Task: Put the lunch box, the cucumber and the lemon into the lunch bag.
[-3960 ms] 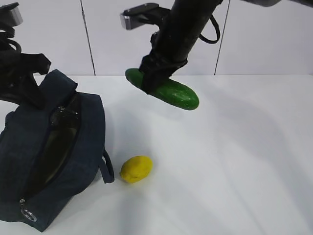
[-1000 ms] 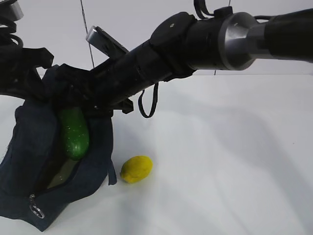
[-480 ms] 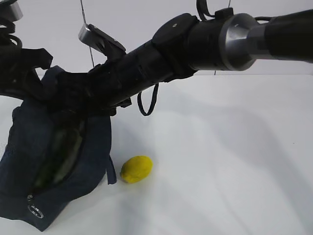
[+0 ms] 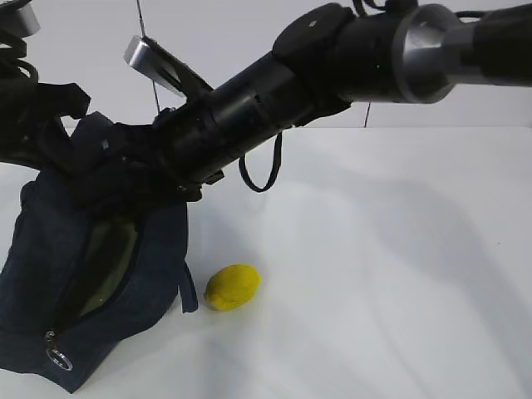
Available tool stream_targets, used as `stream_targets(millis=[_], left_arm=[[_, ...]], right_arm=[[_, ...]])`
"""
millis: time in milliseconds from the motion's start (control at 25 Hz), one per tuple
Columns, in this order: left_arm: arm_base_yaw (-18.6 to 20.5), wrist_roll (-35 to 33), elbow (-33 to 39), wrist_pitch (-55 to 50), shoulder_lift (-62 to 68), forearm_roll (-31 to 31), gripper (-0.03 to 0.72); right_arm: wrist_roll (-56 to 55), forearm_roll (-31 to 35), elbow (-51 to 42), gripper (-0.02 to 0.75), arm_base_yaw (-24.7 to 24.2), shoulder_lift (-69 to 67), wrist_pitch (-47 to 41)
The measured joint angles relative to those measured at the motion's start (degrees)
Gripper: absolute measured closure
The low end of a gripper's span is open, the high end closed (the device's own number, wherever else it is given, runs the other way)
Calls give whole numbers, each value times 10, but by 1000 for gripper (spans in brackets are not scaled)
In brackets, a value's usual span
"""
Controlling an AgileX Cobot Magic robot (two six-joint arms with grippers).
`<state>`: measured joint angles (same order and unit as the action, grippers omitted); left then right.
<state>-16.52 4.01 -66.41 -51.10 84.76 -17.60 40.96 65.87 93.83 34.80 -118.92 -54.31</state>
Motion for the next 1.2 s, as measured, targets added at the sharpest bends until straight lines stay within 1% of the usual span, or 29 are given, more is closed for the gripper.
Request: stream_targets(millis=[200,360,440,560,680,840,960,1080,1200], left_arm=[[0,0,0,0,0,1,695],[0,0,0,0,0,1,695],[0,0,0,0,0,1,695],[0,0,0,0,0,1,695],[0,0,0,0,0,1,695],[0,0,0,0,0,1,695],[0,0,0,0,0,1,695],[0,0,0,0,0,1,695],[0,0,0,1,0,1,695]], right_arm=[[1,-60,1,209,-31,29,-47],[1,-117,4,209,-70,45,-53],[1,-164,15,209,-87,47,-60],[18,-280,41,209,-102,47,-72],[82,-390,66,210,-103,48,-93],[152,-494,67,211,-103,50,-108],[167,-529,67,211,-103,50,-98],[195,-536,67,211,-103,50,-101],[233,-536,67,211,-103,50,-136]])
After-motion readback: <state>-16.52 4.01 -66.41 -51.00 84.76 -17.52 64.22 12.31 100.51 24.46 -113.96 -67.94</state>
